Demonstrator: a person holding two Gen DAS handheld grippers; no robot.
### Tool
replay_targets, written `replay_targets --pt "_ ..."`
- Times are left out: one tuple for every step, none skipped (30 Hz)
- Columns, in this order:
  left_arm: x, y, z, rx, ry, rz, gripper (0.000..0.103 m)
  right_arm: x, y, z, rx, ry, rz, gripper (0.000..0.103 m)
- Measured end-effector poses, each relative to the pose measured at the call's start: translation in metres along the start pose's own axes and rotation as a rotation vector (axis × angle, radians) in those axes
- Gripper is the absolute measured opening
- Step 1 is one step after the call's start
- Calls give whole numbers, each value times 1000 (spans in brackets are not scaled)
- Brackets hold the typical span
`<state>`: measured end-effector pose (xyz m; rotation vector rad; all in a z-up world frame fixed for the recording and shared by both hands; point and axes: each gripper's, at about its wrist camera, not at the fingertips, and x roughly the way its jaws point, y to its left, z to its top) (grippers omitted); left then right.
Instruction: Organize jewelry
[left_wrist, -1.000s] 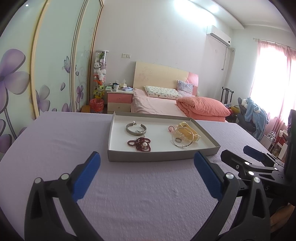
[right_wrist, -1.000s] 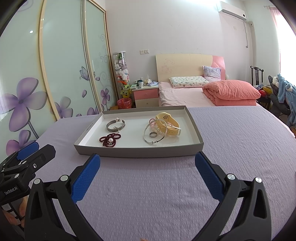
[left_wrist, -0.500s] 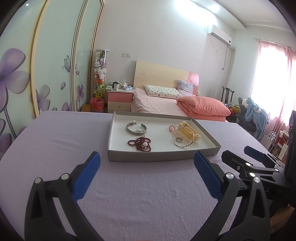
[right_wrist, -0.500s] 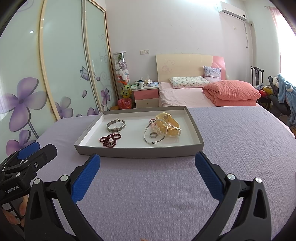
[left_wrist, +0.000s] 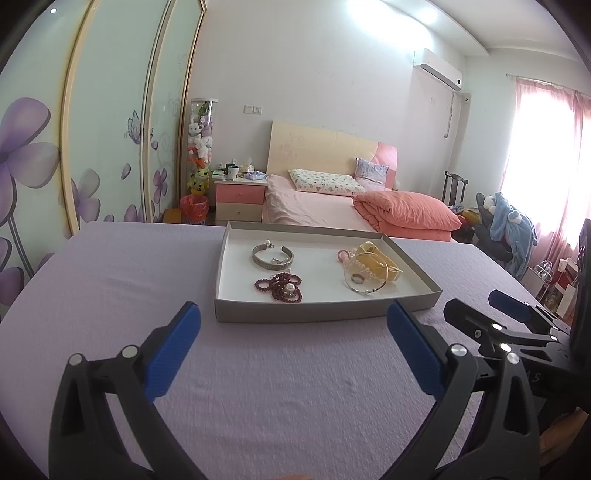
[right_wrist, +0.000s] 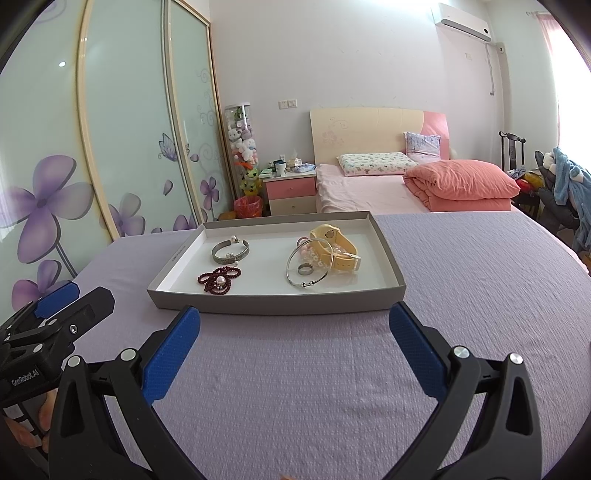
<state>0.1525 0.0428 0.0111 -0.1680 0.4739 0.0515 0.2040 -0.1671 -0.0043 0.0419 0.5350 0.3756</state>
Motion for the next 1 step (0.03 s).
replay_targets --pt "0 0 0 -1 0 1 101 0 0 0 0 0 0 102"
